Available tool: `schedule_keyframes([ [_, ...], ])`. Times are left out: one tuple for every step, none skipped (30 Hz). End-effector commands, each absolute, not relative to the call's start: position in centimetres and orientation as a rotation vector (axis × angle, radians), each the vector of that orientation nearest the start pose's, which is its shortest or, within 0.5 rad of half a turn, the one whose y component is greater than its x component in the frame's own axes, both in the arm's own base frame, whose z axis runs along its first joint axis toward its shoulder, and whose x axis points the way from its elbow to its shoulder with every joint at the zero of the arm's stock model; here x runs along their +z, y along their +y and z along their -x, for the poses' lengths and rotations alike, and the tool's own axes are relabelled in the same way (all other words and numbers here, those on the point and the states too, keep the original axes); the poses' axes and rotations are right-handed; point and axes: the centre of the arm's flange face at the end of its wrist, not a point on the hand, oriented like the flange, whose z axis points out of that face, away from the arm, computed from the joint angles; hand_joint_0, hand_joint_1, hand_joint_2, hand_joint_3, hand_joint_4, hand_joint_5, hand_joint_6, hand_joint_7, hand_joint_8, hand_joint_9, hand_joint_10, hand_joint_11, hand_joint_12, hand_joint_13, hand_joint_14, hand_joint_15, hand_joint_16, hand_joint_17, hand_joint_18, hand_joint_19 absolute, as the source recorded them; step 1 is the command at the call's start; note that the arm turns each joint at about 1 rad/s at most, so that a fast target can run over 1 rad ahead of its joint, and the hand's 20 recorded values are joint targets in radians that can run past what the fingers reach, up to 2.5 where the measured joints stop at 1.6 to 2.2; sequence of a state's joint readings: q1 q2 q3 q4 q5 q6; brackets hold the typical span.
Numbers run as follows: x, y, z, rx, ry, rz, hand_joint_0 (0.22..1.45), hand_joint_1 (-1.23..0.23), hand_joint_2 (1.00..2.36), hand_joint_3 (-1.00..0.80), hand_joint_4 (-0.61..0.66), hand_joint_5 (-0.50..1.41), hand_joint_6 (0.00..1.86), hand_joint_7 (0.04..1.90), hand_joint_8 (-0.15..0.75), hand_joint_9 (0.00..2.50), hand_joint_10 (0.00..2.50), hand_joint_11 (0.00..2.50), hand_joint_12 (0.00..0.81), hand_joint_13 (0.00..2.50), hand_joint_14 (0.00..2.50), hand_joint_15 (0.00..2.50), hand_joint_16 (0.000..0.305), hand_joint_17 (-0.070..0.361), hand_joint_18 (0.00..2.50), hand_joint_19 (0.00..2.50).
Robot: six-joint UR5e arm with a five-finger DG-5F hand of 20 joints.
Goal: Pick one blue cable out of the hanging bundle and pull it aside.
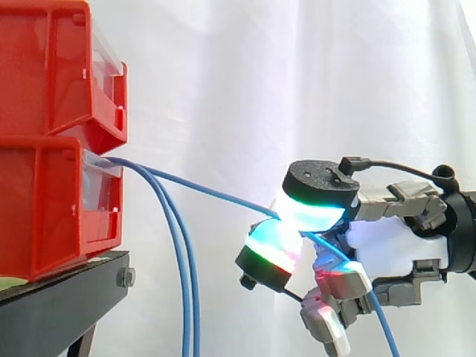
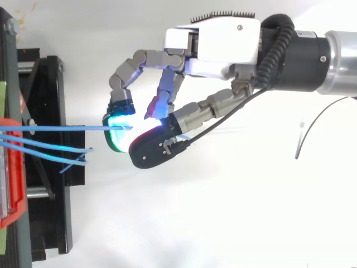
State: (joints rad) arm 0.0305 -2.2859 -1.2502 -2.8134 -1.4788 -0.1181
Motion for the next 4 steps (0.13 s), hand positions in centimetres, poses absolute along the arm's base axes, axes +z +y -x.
schedule_keyframes([
  [22.68, -11.99, -73.71, 1.044, 1.272, -1.195, 0.58, -0.86, 1.01, -0.01, 0.06, -0.08, 0.9, 1.11, 0.353, 1.41, 0.02, 0.75, 0.402, 1.06, 0.02, 0.66, 0.059, 0.133, 0.93, 0.61],
  [22.68, -11.99, -73.71, 1.044, 1.272, -1.195, 0.58, -0.86, 1.01, -0.01, 0.06, -0.08, 0.9, 1.11, 0.354, 1.4, 0.02, 0.76, 0.399, 1.06, 0.02, 0.66, 0.059, 0.133, 0.93, 0.61],
  [22.68, -11.99, -73.71, 1.044, 1.272, -1.195, 0.58, -0.86, 1.01, -0.01, 0.06, -0.08, 0.9, 1.1, 0.358, 1.4, 0.02, 0.74, 0.402, 1.06, 0.02, 0.67, 0.059, 0.133, 0.93, 0.62],
  [22.57, -11.99, -73.72, 1.043, 1.274, -1.196, 0.58, -0.86, 1.01, -0.01, 0.06, -0.08, 0.9, 1.1, 0.356, 1.4, 0.02, 0.75, 0.4, 1.06, 0.02, 0.66, 0.059, 0.133, 0.93, 0.61],
])
